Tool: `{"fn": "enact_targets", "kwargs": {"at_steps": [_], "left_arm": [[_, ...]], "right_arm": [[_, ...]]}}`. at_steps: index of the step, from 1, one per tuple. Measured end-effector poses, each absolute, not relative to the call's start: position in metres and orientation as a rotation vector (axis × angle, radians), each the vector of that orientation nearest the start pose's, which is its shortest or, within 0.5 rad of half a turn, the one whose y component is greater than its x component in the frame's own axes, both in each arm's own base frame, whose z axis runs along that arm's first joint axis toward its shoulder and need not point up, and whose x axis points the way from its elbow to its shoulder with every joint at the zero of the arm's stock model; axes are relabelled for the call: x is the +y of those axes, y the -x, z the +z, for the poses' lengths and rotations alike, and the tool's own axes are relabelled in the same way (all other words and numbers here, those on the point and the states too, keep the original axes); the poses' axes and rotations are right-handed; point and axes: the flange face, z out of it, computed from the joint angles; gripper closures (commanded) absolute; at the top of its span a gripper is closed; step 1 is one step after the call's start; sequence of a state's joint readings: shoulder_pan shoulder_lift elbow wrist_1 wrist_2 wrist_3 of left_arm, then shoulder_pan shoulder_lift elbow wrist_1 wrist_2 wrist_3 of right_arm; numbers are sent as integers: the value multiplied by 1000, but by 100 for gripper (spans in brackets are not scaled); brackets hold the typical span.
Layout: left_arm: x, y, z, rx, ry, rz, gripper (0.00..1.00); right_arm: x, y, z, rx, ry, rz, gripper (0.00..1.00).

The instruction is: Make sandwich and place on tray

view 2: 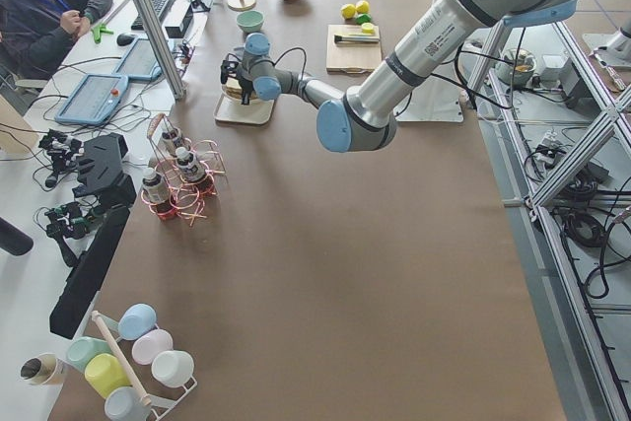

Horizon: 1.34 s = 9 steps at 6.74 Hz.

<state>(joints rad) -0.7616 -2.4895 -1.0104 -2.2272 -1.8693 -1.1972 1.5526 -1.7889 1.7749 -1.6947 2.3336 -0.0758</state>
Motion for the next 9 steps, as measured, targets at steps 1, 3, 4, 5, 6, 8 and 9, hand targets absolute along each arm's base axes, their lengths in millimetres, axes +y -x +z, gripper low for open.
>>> {"fn": "enact_targets", "kwargs": {"at_steps": [1,3,4,5,6,8,9], "left_arm": [[-654,-537,247,996,-313,-196,2],[-653,-537,242,1009,-325,-186,2],[-650,-533,237,1023,-335,-182,2],[-641,-522,234,1049,-342,-172,2],[-624,-504,237,1084,-328,-147,2],[-584,-453,251,1135,-272,-100,2],[-565,-419,257,1129,-269,-86,2]], "right_arm": [[-390,-58,668,-765,109,-35,0],[-386,-60,670,-755,106,-38,0],[-386,-62,671,-725,104,-43,0],[-386,-65,673,-688,104,-45,0],[-385,-66,674,-670,107,-45,0],[-384,-67,676,-663,114,-42,0],[-384,-67,677,-662,116,-41,0]]}}
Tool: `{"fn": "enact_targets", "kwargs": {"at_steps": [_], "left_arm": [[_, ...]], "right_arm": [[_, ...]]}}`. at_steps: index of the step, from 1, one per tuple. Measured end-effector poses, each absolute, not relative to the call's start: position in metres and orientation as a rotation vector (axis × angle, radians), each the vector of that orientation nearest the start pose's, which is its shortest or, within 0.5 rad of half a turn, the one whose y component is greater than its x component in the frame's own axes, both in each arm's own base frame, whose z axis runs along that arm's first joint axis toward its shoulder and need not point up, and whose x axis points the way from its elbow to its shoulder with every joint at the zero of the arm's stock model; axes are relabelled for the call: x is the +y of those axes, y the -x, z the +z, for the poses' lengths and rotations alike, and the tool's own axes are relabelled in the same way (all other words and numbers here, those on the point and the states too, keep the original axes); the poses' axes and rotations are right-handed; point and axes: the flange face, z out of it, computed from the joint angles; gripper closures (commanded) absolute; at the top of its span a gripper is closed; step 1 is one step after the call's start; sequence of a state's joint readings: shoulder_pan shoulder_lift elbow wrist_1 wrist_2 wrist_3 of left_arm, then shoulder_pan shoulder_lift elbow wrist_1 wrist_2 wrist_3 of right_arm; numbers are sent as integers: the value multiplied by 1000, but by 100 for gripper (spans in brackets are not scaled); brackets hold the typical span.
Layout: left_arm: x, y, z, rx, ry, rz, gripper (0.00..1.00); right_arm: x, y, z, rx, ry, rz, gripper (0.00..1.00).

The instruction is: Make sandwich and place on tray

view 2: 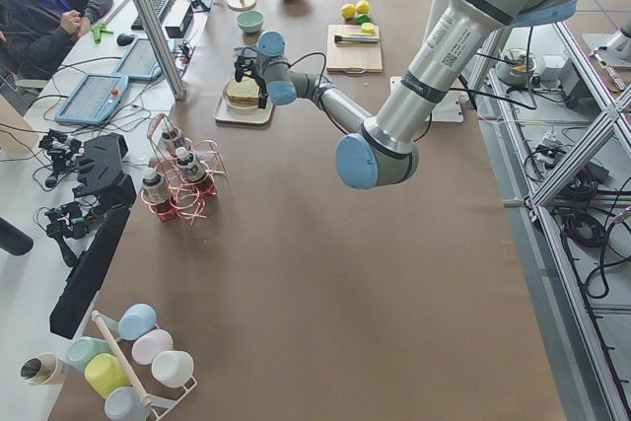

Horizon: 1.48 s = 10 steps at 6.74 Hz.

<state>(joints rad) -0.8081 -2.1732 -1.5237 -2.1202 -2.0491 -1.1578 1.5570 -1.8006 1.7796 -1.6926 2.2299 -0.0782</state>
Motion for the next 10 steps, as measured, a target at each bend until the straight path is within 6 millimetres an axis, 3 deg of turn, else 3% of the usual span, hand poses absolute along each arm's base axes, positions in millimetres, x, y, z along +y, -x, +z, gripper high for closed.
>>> {"fn": "enact_targets", "kwargs": {"at_steps": [1,2,3,5,7,8,9,10], "left_arm": [[-539,-374,274,1093,-282,-47,2],[-507,-320,308,1034,-296,10,2],[-489,-262,346,975,-311,48,2],[-473,-138,438,866,-337,148,2],[-458,-38,491,813,-337,213,2],[-459,0,504,779,-313,236,2],[-464,29,512,748,-271,258,2],[-466,52,533,707,-218,282,2]], "right_arm": [[-384,-67,677,-663,117,-41,0],[-383,-67,677,-664,118,-41,0],[-383,-67,677,-663,118,-41,0],[-383,-67,679,-660,122,-40,0],[-383,-67,678,-660,121,-40,0],[-383,-67,678,-660,120,-41,0],[-383,-67,678,-660,120,-41,0],[-383,-67,678,-660,119,-41,0]]}}
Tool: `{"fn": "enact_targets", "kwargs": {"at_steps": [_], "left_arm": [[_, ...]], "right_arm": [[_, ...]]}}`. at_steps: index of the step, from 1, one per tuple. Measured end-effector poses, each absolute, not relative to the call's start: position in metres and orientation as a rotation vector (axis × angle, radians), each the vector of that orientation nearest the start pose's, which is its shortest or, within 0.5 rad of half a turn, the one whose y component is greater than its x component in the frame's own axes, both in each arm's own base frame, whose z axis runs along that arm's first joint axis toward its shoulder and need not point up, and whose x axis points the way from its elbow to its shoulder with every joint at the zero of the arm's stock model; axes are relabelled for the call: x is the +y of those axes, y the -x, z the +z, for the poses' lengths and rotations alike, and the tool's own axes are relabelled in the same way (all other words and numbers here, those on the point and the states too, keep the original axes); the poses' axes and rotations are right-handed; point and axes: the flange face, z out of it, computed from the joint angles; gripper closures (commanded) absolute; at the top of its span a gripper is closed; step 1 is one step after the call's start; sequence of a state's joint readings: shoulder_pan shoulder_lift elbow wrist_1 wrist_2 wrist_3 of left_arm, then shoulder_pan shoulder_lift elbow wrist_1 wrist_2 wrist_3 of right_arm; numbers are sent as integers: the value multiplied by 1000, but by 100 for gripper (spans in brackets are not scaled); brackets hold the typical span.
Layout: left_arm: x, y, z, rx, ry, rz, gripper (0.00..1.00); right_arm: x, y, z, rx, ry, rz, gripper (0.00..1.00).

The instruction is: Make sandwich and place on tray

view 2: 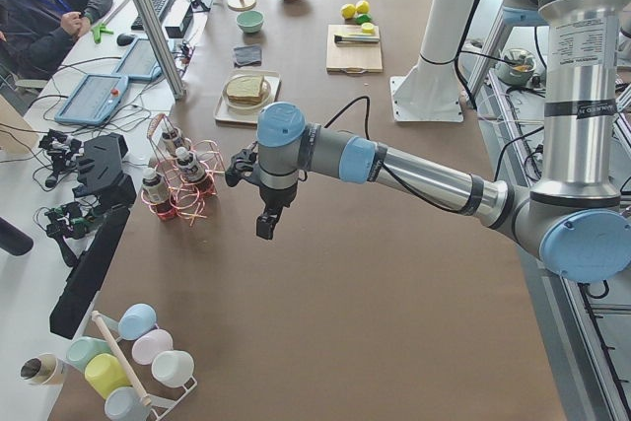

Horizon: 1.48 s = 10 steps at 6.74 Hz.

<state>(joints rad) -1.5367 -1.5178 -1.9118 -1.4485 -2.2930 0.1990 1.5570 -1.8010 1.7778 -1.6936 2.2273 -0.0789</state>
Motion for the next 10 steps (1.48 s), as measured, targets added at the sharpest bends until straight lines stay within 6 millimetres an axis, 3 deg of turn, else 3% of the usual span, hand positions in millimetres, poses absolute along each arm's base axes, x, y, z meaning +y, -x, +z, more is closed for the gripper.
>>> {"fn": "enact_targets", "kwargs": {"at_steps": [2,4,10], "left_arm": [[-459,71,599,657,-111,295,2],[-451,73,627,658,-60,283,2],[-444,72,643,670,-28,273,2]], "right_arm": [[-383,-67,678,-660,120,-41,0],[-383,-67,678,-660,119,-41,0],[-385,-66,672,-674,105,-44,0]]}}
